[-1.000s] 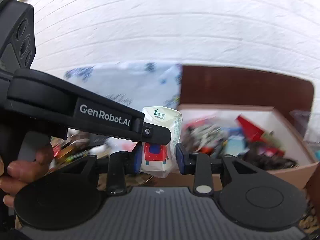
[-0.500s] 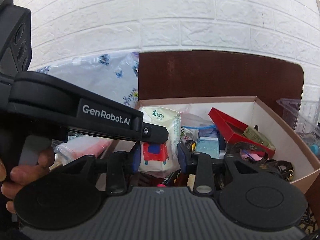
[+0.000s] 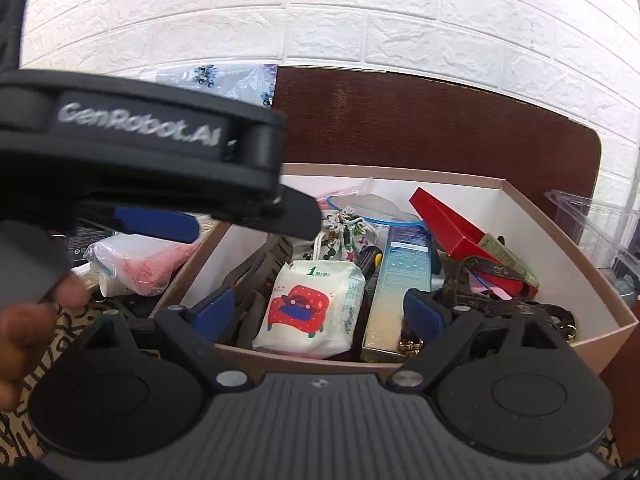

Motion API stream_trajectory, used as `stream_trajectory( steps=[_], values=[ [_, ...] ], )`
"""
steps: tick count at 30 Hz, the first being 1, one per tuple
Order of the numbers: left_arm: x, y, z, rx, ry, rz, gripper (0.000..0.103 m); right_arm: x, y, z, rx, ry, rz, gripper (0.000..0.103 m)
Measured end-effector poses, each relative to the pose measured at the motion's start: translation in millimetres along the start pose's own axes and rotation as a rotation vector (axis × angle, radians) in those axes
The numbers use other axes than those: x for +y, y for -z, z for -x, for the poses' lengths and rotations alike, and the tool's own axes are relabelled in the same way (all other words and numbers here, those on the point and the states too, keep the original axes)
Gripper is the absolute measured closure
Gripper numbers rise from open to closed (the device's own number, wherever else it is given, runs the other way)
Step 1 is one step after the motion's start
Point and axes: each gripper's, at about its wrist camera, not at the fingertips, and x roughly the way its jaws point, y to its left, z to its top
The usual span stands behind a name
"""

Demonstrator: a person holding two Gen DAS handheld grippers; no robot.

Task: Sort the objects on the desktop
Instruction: 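Lower the packet into the box and open both tools, then withdraw both tools from the box back toward the pile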

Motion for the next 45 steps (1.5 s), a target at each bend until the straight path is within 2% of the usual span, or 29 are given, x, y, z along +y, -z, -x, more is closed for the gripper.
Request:
stream_trajectory(
  steps=[14, 20, 26, 35, 45],
  values=[
    [-8.8, 7.8, 45.3, -0.054, 0.007, 0.010, 0.005, 11.2, -6.1, 29.4, -0.011, 0.019, 0.013, 0.010],
    [-8.0, 24.2, 76.9, -0.084, -0.002, 0.019, 0.005, 28.4, -7.7, 57.1, -0.055, -0.028, 0.048, 0.009],
    [2.6, 44.1, 111.5, -0.110, -0.046, 0.051, 0.005, 57.6, -3.9, 75.4, -0.069, -0.114, 0.099, 0.009],
    [42.3, 77.7, 155.0, -0.110, -0.169, 0.145, 0.005, 121.0, 13.2, 79.2, -0.025, -0.278, 0.196, 0.009],
    [123.2, 99.2, 198.3, -0.153, -0.411, 0.307, 0.006, 187.5, 28.8, 60.5, 0.052, -0.446, 0.261, 0.009]
  ],
)
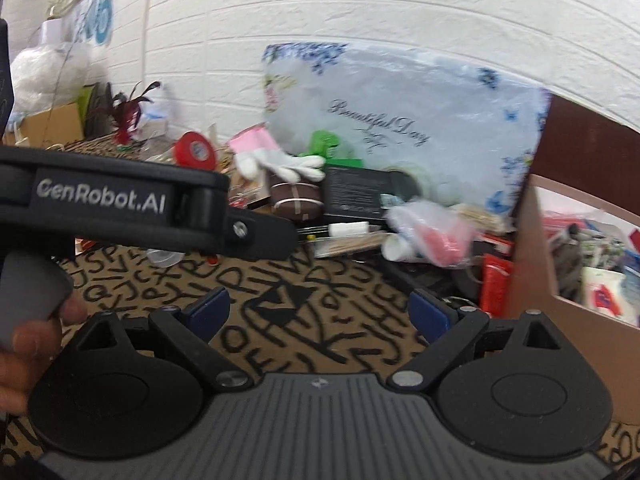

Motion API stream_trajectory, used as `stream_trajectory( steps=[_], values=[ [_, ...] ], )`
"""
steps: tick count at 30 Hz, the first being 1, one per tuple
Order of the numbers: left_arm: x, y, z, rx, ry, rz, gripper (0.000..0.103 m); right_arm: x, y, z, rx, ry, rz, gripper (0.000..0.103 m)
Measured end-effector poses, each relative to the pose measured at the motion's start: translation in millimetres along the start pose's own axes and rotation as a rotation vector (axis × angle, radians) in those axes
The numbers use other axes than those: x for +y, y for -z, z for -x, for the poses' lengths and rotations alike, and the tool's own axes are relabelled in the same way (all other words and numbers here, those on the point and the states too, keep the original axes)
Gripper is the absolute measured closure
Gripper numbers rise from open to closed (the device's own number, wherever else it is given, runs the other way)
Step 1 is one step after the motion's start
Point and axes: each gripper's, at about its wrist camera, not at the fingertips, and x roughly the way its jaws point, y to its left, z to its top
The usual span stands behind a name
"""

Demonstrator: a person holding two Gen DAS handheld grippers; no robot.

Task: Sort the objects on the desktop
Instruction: 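Withdraw both tools from the box back toward the pile, then grasp the clear plastic tube case with left tool while right tool grasps red-capped marker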

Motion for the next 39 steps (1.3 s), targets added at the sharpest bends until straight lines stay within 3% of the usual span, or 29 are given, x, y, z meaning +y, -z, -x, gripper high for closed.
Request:
stream_trajectory(
  steps=[6, 14, 20, 24, 27, 31, 34, 36, 39],
  values=[
    [51.7, -12.1, -5.2, -0.030, -0.127, 0.075, 0.007, 17.3, -7.3, -31.9, 0.034, -0.080, 0.014, 0.010],
    [94.9, -23.3, -28.6, -0.015, -0.197, 0.116, 0.014, 42.2, -15.5, -80.3, 0.068, -0.172, 0.058, 0.013],
    [108.2, -23.4, -40.9, 0.007, -0.211, 0.131, 0.027, 57.4, -22.0, -115.2, 0.092, -0.188, 0.092, 0.026],
    [120.7, -22.5, -49.9, 0.041, -0.211, 0.176, 0.031, 63.1, -23.0, -136.2, 0.116, -0.186, 0.110, 0.044],
    [127.9, -20.1, -53.9, 0.062, -0.201, 0.198, 0.041, 65.2, -23.4, -149.7, 0.136, -0.190, 0.116, 0.058],
    [130.9, -19.1, -53.9, 0.063, -0.205, 0.202, 0.056, 68.3, -25.6, -161.2, 0.134, -0.199, 0.119, 0.063],
    [129.9, -18.3, -54.0, 0.064, -0.204, 0.186, 0.056, 71.9, -28.2, -167.6, 0.132, -0.212, 0.131, 0.074],
    [125.8, -17.9, -53.3, 0.075, -0.210, 0.166, 0.056, 73.1, -28.6, -166.3, 0.134, -0.221, 0.135, 0.089],
    [119.3, -14.8, -48.8, 0.102, -0.201, 0.147, 0.056, 70.2, -25.4, -156.5, 0.147, -0.223, 0.140, 0.089]
  ],
)
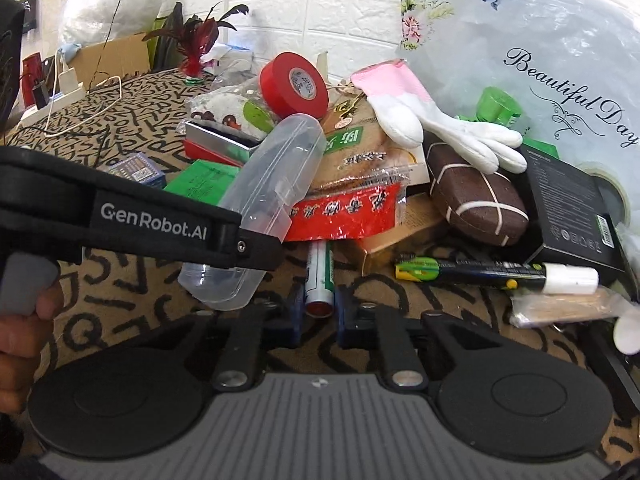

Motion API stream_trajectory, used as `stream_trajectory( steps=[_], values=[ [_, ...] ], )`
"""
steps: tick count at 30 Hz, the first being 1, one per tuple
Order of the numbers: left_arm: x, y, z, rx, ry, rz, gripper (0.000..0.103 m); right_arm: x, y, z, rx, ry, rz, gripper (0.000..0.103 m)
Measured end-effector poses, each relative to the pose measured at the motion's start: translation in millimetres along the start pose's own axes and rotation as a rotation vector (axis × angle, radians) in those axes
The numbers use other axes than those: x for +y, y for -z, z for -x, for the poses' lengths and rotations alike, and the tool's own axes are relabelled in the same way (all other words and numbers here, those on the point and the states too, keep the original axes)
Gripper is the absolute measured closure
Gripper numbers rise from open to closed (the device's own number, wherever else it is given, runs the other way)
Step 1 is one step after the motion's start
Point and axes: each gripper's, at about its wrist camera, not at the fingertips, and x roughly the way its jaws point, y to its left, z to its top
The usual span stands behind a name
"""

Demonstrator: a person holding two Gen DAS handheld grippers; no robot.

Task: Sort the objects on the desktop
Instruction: 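Grasp the clear plastic tube case with left tool while right tool grasps red-capped marker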

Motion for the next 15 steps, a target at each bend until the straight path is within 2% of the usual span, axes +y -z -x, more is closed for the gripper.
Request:
stream_trajectory(
  steps=[9, 15],
  values=[
    [-19.2, 37.0, 31.9, 0.097, 0.040, -0.103, 0.057, -8.5, 42.8, 63.0, 0.059, 0.008, -0.014, 0.089],
    [-43.1, 67.6, 54.2, 0.154, 0.073, -0.233, 0.057, -16.3, 82.6, 116.0, 0.078, 0.032, -0.091, 0.089]
  ],
)
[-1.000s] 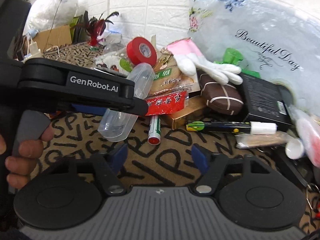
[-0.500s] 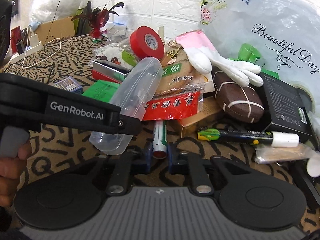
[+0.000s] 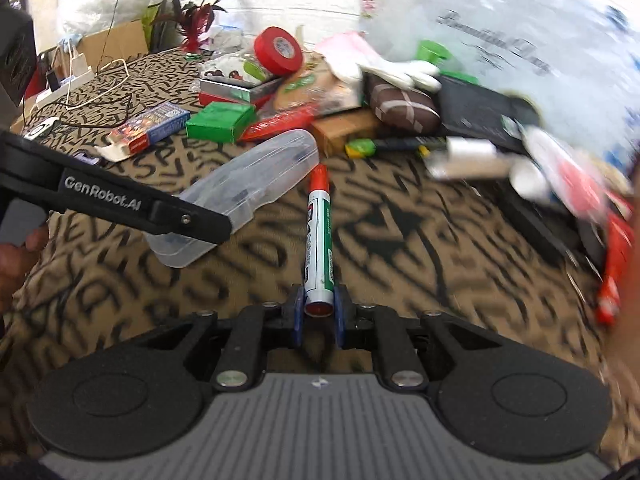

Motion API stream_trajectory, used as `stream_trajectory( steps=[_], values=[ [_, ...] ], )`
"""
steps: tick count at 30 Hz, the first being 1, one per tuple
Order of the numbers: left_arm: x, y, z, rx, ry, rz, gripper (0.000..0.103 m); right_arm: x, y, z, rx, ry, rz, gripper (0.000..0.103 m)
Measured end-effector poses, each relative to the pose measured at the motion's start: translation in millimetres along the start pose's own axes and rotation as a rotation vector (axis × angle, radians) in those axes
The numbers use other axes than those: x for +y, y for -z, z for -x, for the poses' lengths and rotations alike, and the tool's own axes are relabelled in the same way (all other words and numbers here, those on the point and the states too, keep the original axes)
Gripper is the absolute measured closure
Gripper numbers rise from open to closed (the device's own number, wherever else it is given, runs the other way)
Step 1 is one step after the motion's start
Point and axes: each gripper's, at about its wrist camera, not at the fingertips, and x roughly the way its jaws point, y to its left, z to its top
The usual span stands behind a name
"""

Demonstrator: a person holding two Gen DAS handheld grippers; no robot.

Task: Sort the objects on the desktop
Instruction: 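Grasp the clear plastic tube case with left tool while right tool grasps red-capped marker, then lift the tube case and marker and carry both toward the box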

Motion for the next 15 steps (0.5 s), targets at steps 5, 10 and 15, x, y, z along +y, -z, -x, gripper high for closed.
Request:
stream_trajectory(
  steps=[5, 10, 15],
  values=[
    [-23.3, 17.0, 9.9, 0.040, 0.015, -0.107, 0.057, -4.8, 33.4, 37.5, 0.025, 0.016, -0.053, 0.089],
    [-36.5, 25.7, 13.6, 0.061, 0.021, -0.149, 0.057, -4.7, 54.4, 63.1, 0.044, 0.032, -0.052, 0.089],
    [-46.5, 16.1, 2.4, 0.063, -0.009, -0.160, 0.050, -6.5, 47.1, 59.7, 0.013, 0.046, -0.049, 0.087]
  ],
)
